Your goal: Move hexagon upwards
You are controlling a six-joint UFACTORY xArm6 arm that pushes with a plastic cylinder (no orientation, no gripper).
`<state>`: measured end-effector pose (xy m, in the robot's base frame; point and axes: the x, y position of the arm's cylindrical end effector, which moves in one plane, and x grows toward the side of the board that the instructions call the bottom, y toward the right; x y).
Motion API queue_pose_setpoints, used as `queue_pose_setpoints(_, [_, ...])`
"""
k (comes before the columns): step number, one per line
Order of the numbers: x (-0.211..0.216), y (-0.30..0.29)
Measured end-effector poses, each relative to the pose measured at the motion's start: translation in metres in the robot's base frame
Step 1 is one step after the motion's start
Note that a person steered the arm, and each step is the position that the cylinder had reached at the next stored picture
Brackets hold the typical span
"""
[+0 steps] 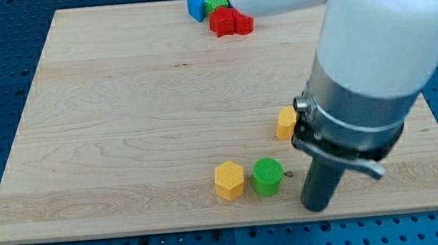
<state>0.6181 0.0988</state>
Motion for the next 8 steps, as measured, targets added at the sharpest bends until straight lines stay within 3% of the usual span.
queue_pose_setpoints(4, [-0.012, -0.059])
queue_pose_setpoints(5, [-0.012, -0.099])
queue_pose_setpoints(8, [-0.038, -0.105])
